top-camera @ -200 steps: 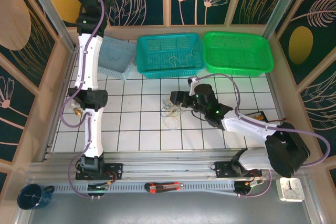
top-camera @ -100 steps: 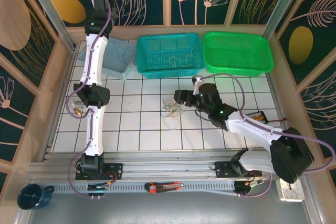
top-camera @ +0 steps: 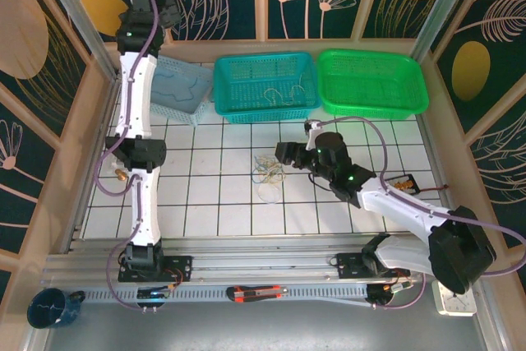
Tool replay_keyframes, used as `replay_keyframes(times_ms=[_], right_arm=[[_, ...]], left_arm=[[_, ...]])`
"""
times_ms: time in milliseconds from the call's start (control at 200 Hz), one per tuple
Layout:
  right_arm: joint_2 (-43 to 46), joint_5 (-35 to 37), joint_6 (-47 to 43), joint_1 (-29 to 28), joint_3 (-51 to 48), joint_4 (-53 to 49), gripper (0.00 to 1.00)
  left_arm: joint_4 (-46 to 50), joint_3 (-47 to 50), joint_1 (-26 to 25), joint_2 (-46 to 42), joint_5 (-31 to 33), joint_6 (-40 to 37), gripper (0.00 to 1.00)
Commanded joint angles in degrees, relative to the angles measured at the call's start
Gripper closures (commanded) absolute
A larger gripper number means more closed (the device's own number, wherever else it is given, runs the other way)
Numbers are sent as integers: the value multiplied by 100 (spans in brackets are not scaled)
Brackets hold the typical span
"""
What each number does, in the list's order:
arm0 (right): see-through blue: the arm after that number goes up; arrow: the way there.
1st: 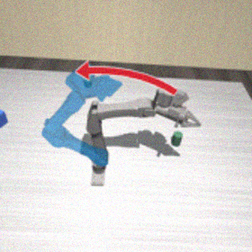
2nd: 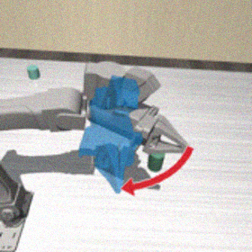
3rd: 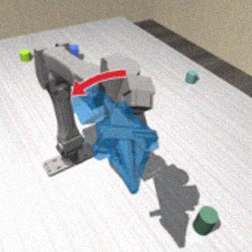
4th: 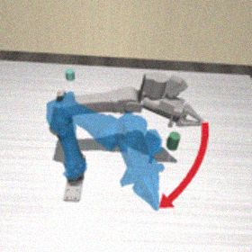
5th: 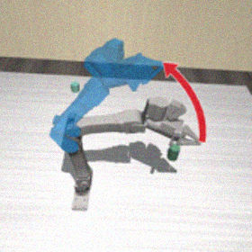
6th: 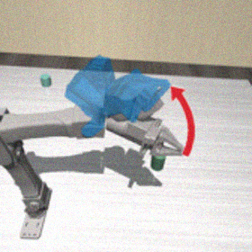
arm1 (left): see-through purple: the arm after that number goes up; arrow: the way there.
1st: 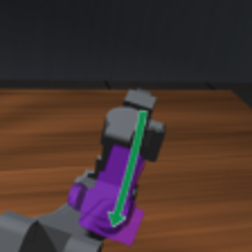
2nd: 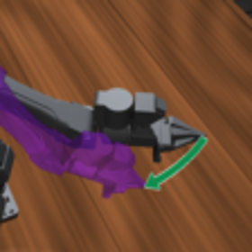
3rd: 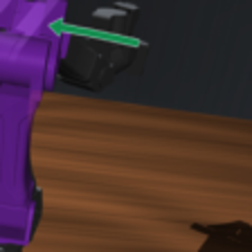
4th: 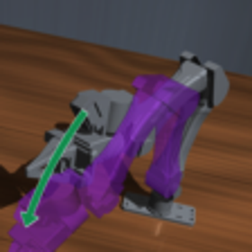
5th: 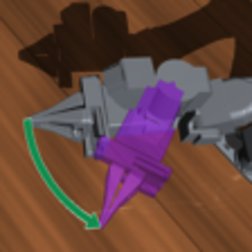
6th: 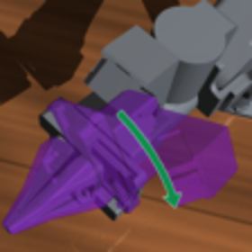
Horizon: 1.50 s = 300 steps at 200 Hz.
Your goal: Untangle the cables
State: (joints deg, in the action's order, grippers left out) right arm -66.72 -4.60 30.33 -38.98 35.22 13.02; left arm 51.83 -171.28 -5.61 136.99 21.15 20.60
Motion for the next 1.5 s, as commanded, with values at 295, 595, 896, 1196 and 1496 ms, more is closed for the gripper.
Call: replay_keyframes(times_ms=[295, 595, 896, 1196, 1496], right_arm=[[135, -9, -17, 44, -191, 110, 29], [-85, -204, -110, 40, -185, 324, 29], [-477, -452, -358, 41, -186, 271, 31], [-774, -483, -549, 24, -84, -155, 36], [-1132, -281, -597, -4, 628, -922, 40]], left_arm=[[1110, 1260, 624, -1717, -2127, 532, 1], [671, 3514, 589, -3474, -2974, 632, 1], [-2639, 8964, 473, -6855, -3433, 1295, 1], [-4819, 13012, 473, -9348, -4015, 1767, 1], [-5770, 14800, 141, -10344, -4044, 2192, 1]])
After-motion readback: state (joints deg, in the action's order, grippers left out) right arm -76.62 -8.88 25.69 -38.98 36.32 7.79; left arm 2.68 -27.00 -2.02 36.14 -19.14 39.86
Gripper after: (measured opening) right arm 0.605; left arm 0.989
